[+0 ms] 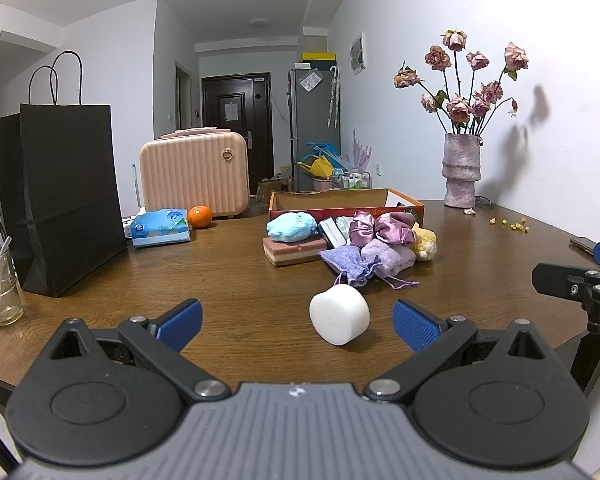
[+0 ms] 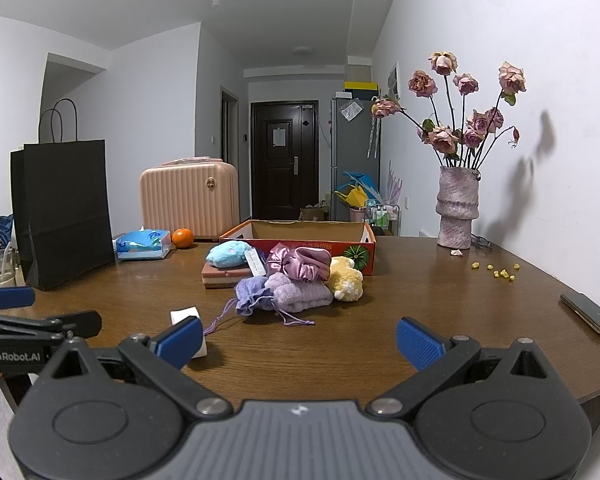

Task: Organize soft objects

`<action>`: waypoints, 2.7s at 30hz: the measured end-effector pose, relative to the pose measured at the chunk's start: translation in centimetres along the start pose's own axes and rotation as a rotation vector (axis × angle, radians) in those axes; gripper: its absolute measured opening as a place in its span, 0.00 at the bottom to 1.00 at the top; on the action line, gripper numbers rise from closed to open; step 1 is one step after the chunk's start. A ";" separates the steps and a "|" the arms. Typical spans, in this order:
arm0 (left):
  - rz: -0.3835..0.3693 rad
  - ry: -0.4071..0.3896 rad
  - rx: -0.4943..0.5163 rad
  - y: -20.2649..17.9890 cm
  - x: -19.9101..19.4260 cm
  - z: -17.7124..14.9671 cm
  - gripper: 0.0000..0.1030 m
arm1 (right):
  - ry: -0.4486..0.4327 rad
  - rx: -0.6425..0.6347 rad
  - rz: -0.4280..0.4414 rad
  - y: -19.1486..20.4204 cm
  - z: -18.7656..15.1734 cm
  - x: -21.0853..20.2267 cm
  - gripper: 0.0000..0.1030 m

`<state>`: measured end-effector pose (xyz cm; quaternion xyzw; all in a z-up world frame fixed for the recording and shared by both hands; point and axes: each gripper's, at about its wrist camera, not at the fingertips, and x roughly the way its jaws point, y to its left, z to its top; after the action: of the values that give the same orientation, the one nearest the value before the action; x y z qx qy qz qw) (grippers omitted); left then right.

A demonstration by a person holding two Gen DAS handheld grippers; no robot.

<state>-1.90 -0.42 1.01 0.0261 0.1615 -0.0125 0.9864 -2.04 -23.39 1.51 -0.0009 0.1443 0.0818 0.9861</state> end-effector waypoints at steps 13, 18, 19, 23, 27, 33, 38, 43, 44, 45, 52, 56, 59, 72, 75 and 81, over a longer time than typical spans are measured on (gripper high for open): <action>-0.011 0.043 0.009 -0.2 2.8 0.4 1.00 | 0.030 0.007 -0.022 -0.6 0.3 2.4 1.00; -0.016 0.066 0.010 -0.3 4.6 0.5 1.00 | 0.036 0.012 -0.027 -1.2 0.6 3.8 1.00; -0.016 0.069 0.013 -0.3 5.0 0.5 1.00 | 0.037 0.013 -0.027 -1.3 0.7 4.1 1.00; -0.017 0.085 0.024 -0.4 6.4 0.6 1.00 | 0.050 0.016 -0.025 -1.6 0.9 5.5 1.00; -0.028 0.105 0.029 -0.5 8.0 0.7 1.00 | 0.068 0.015 -0.021 -1.8 1.1 7.0 1.00; -0.051 0.137 0.046 -0.8 10.6 0.8 1.00 | 0.090 0.017 -0.021 -2.0 1.4 9.1 1.00; -0.082 0.151 0.075 -1.3 12.5 0.7 1.00 | 0.113 0.021 -0.026 -2.4 1.5 10.9 1.00; -0.099 0.181 0.081 -1.7 14.7 0.5 0.98 | 0.138 0.021 -0.029 -2.8 1.6 12.8 1.00; -0.102 0.187 0.082 -1.7 15.2 0.5 0.96 | 0.142 0.020 -0.029 -2.8 1.7 13.2 1.00; -0.106 0.193 0.082 -1.8 15.6 0.4 0.94 | 0.145 0.019 -0.027 -2.9 1.7 13.6 1.00; -0.143 0.238 0.088 -2.0 18.0 0.0 0.68 | 0.172 0.017 -0.013 -3.1 1.8 15.9 1.00; -0.173 0.249 0.088 -2.0 18.8 -0.1 0.56 | 0.186 0.018 -0.006 -3.2 1.9 16.8 1.00; -0.195 0.252 0.074 -1.9 19.0 0.1 0.54 | 0.191 0.019 0.001 -3.3 2.1 17.3 1.00; -0.174 0.187 0.052 -1.2 19.6 3.7 0.53 | 0.174 -0.005 0.024 -3.4 4.6 19.9 1.00; -0.163 0.179 0.043 -0.8 20.2 4.6 0.53 | 0.170 -0.023 0.040 -3.2 5.4 21.1 1.00; -0.136 0.164 0.018 0.0 21.6 5.9 0.53 | 0.171 -0.063 0.068 -2.6 7.1 24.6 0.99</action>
<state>20.46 -1.08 -0.36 0.0250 0.2428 -0.0785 0.9666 23.61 -21.77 1.24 -0.0342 0.2251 0.1195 0.9664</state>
